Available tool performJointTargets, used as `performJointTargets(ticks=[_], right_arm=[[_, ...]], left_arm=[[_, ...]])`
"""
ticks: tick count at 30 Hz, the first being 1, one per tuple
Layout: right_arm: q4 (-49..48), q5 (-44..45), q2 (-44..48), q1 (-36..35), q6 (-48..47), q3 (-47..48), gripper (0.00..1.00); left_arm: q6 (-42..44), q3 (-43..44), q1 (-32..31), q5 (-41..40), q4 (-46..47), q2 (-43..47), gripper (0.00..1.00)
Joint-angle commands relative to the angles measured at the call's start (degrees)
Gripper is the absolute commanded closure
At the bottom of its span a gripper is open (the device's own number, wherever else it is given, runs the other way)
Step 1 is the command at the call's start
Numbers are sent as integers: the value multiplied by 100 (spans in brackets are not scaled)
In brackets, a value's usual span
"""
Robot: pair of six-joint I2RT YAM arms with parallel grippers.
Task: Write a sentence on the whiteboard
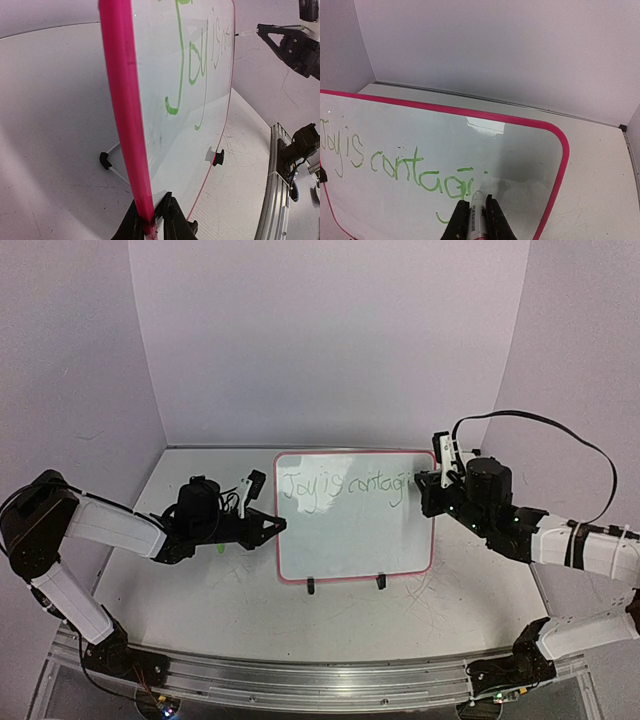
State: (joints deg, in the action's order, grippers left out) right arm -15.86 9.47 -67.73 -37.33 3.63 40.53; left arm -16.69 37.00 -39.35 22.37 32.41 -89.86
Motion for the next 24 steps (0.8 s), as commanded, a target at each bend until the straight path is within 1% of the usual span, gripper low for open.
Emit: performJointTargets(ticks=[1,24], right_arm=[[-332,-9,-22,57,-34,132,100],[-472,-33,-222,117,-81,232,100]], left_arm=[[350,-61,23,-743,-470,28,100],[376,0,24,-730,-474,-97,100]])
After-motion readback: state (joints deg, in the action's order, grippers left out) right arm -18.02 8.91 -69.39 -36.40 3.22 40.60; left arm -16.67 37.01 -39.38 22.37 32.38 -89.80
